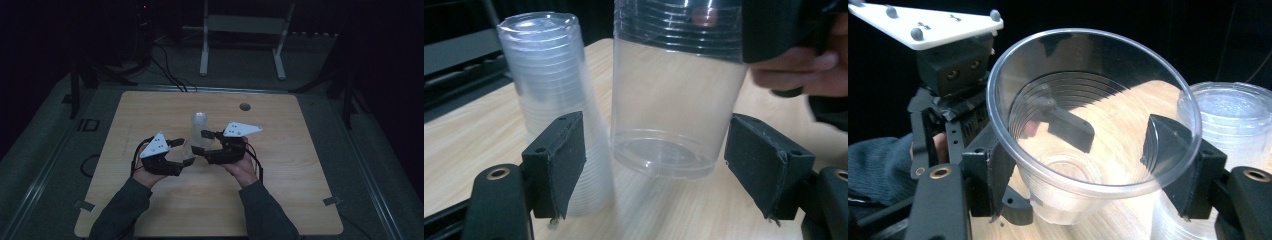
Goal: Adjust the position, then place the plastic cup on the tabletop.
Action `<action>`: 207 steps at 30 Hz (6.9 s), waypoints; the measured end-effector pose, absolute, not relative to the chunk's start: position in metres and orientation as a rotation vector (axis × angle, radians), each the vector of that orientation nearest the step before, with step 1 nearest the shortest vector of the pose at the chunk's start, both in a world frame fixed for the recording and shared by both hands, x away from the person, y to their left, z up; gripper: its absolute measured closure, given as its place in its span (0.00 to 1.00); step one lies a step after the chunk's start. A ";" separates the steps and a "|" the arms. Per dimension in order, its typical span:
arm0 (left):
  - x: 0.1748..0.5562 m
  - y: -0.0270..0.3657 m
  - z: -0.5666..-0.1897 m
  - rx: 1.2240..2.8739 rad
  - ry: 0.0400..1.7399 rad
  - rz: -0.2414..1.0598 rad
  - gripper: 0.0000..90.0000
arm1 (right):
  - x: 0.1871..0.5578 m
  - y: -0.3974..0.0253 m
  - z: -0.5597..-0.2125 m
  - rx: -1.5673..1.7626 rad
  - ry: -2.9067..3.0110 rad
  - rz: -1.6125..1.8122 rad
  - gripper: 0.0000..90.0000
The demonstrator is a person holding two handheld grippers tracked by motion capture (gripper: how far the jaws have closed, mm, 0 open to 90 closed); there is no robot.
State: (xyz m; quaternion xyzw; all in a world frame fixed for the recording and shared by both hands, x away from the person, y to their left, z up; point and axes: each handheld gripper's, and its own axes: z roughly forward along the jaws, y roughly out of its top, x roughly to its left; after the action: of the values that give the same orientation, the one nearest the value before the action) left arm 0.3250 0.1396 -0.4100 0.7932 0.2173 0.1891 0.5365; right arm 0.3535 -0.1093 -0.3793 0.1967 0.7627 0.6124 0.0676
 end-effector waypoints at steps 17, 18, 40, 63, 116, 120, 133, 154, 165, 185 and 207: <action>0.322 0.129 -0.413 1.967 0.545 0.588 0.33 | 0.348 -0.096 -0.378 0.582 2.306 1.640 0.33; 0.322 0.128 -0.413 1.970 0.544 0.590 0.33 | 0.348 -0.096 -0.378 0.579 2.308 1.634 0.33; 0.325 0.127 -0.419 1.888 0.559 0.453 0.45 | 0.349 -0.097 -0.381 0.608 2.265 1.763 0.30; 0.327 0.126 -0.424 1.843 0.564 0.378 0.32 | 0.346 -0.100 -0.379 0.594 2.193 1.796 0.32; 0.329 0.144 -0.418 1.807 0.611 0.425 0.31 | 0.350 -0.126 -0.390 0.664 2.136 1.671 0.32; 0.329 0.144 -0.418 1.807 0.610 0.425 0.31 | 0.350 -0.128 -0.391 0.677 2.127 1.670 0.32; 0.329 0.145 -0.418 1.806 0.610 0.428 0.31 | 0.351 -0.130 -0.392 0.682 2.118 1.657 0.32; 0.329 0.144 -0.417 1.802 0.611 0.425 0.32 | 0.354 -0.140 -0.404 0.720 2.114 1.616 0.32; 0.329 0.144 -0.418 1.801 0.610 0.429 0.32 | 0.355 -0.144 -0.408 0.730 2.103 1.614 0.32; 0.329 0.144 -0.418 1.803 0.611 0.425 0.32 | 0.359 -0.149 -0.420 0.760 2.104 1.618 0.32; 0.329 0.145 -0.418 1.802 0.611 0.424 0.32 | 0.367 -0.150 -0.438 0.826 2.119 1.618 0.32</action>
State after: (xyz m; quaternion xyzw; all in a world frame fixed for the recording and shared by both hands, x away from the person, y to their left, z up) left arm 0.3286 0.1445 -0.4185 0.7649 0.2594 0.1801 0.5614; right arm 0.3666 -0.1502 -0.4378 0.2915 0.7476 0.5707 0.1743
